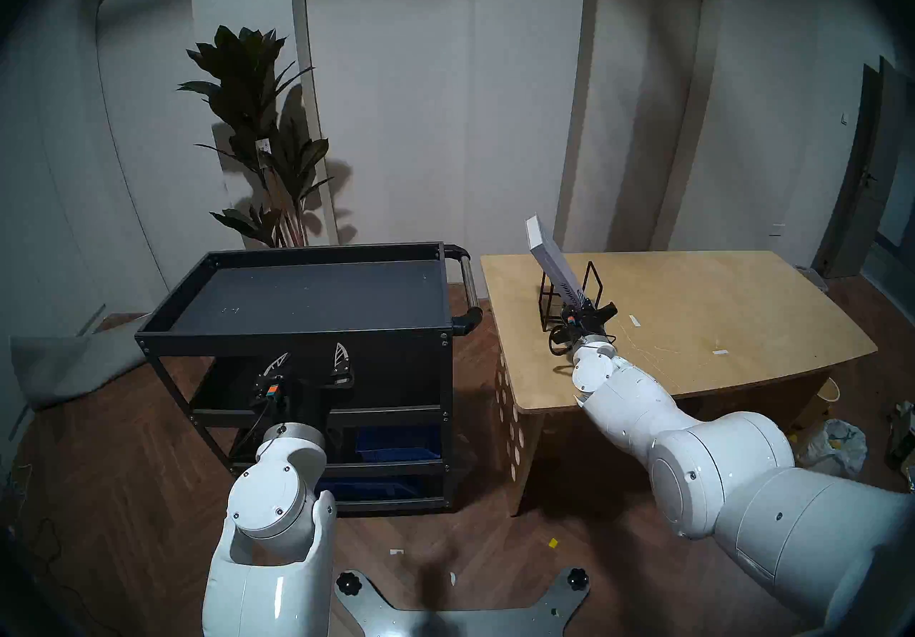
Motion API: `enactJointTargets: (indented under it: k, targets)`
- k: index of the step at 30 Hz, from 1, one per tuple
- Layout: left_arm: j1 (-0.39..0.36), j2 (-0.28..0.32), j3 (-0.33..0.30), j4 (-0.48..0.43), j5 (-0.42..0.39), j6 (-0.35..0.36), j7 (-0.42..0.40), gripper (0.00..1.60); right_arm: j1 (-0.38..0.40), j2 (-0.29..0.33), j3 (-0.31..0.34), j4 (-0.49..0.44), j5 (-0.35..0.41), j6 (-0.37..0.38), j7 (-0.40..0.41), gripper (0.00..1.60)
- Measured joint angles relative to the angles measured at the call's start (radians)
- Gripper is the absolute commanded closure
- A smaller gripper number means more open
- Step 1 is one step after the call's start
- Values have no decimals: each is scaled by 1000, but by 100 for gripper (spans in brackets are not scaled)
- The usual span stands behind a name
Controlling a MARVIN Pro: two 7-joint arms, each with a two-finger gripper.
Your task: Transfer books between table and cart
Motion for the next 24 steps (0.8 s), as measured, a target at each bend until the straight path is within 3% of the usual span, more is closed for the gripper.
enactJointTargets:
  k: [12, 18, 24]
  targets:
    - [-5, -2, 15, 4, 2, -1, -5, 0, -7, 13, 25, -47, 17, -85, -52, 160]
    - [-8, -2, 22, 6, 2, -1, -11, 0, -27, 21, 37, -117, 30, -134, -70, 160]
    - [-10, -2, 25, 9, 3, -2, -14, 0, -68, 26, 45, -189, 42, -136, -58, 160]
